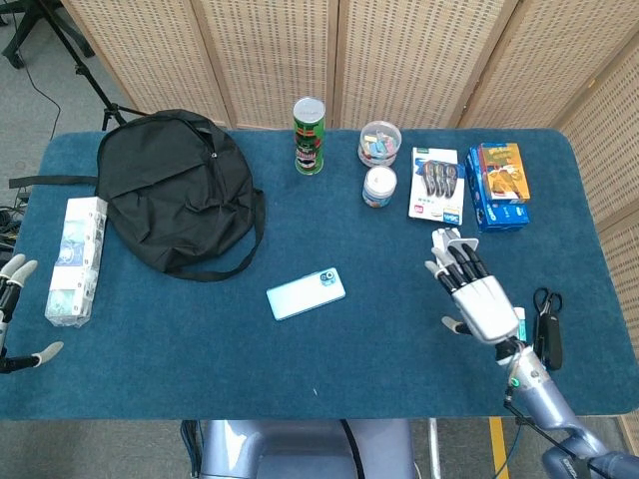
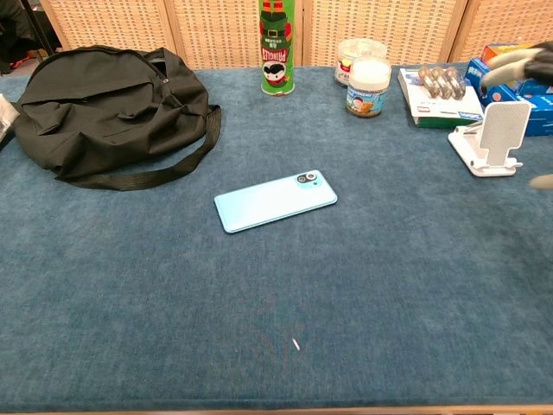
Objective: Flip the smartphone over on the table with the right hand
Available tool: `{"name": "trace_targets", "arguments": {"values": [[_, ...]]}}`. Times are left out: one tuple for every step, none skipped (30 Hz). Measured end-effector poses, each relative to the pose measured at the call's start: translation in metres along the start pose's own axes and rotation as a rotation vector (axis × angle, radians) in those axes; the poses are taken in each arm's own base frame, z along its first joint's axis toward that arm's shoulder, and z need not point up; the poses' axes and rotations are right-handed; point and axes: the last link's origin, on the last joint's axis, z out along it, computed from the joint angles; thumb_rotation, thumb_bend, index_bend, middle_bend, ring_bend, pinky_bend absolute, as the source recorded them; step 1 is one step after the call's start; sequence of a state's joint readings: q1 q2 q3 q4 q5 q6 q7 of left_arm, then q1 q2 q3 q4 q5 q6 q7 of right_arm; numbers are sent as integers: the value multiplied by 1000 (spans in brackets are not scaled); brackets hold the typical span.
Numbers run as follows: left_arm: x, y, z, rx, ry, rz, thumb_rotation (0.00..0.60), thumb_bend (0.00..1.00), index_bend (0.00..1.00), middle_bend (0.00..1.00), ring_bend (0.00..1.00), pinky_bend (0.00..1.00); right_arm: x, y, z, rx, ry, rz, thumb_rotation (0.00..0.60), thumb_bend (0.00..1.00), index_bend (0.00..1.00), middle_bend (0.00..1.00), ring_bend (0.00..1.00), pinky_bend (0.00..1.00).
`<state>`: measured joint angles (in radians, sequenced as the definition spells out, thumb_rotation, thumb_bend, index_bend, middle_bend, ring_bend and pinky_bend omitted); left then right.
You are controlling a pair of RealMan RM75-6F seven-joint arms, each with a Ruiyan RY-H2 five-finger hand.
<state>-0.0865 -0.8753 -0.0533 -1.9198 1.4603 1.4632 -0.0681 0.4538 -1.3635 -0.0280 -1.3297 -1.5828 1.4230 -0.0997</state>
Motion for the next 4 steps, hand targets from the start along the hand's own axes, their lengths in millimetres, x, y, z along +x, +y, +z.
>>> {"name": "trace_targets", "arguments": {"values": [[0,0,0,0,1,0,600,0,0,0,0,0,4,7,-10,-21,6,21,600,0,124,0,0,28],[0,0,0,0,2,0,600,0,0,0,0,0,6,11,-17,-35,11,33,600,0,124,0,0,28],[0,0,0,0,3,1,600,0,0,0,0,0,9,15,-23,-47,17,43,600,0,124,0,0,28],[0,1,0,-1,4,1,600,0,0,0,0,0,11,19,-31,-64,26,60,600,0,124,0,0,28]]}}
